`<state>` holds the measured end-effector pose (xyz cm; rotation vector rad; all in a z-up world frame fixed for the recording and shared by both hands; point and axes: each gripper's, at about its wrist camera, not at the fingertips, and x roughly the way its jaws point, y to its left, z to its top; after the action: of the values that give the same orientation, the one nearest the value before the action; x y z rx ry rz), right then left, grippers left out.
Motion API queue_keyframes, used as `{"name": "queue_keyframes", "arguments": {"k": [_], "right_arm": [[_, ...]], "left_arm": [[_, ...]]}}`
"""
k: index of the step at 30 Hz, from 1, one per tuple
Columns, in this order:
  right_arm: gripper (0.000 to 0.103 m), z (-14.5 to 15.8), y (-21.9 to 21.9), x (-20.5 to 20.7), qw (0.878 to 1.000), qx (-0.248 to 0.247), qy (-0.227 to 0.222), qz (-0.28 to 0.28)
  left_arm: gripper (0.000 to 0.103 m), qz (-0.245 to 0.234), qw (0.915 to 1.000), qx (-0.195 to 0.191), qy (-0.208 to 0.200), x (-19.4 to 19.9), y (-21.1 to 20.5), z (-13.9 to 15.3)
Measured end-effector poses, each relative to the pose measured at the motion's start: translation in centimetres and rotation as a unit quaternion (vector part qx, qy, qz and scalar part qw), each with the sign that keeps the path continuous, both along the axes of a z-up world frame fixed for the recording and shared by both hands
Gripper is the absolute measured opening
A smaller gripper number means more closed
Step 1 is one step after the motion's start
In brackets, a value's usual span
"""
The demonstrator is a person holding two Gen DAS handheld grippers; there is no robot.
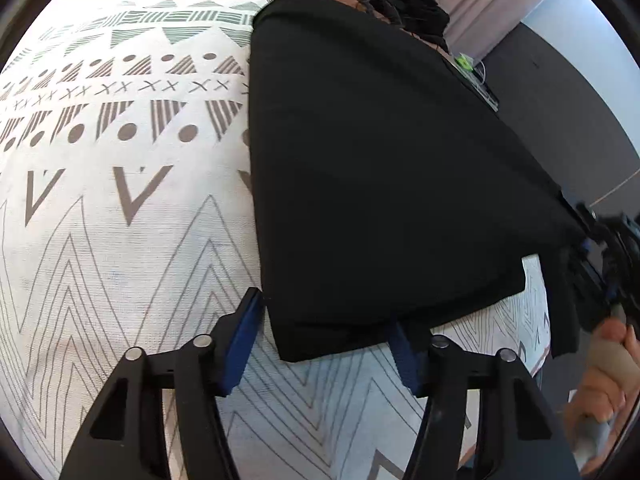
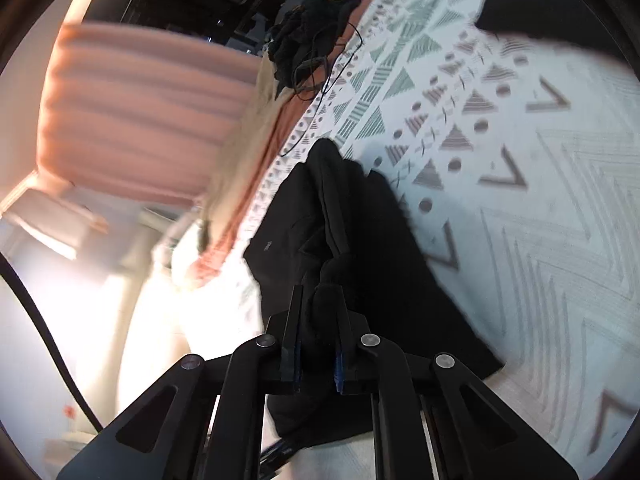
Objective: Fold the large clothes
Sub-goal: 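Grip the folded black garment's edge with both tools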
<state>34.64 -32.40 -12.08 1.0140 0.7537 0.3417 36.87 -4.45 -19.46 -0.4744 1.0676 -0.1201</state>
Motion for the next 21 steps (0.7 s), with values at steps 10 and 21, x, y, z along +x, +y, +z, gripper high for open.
{"name": "queue_keyframes", "arguments": {"k": [10,21], "right_arm": [[0.006,-2.2,-0.2,-1.1,0.999,0.012,0.038,0.006],[0.005,-4.2,-1.9,-1.2,0.994,-0.005,0.097,-0.055]], "left_arm": [[0.055,0.037,0.9990,0.000,-0.025,-2.6,3.0,0.8],[0.055,0.031,0.9994,-0.015,-0.006,-4.9,4.3,1.1]]}}
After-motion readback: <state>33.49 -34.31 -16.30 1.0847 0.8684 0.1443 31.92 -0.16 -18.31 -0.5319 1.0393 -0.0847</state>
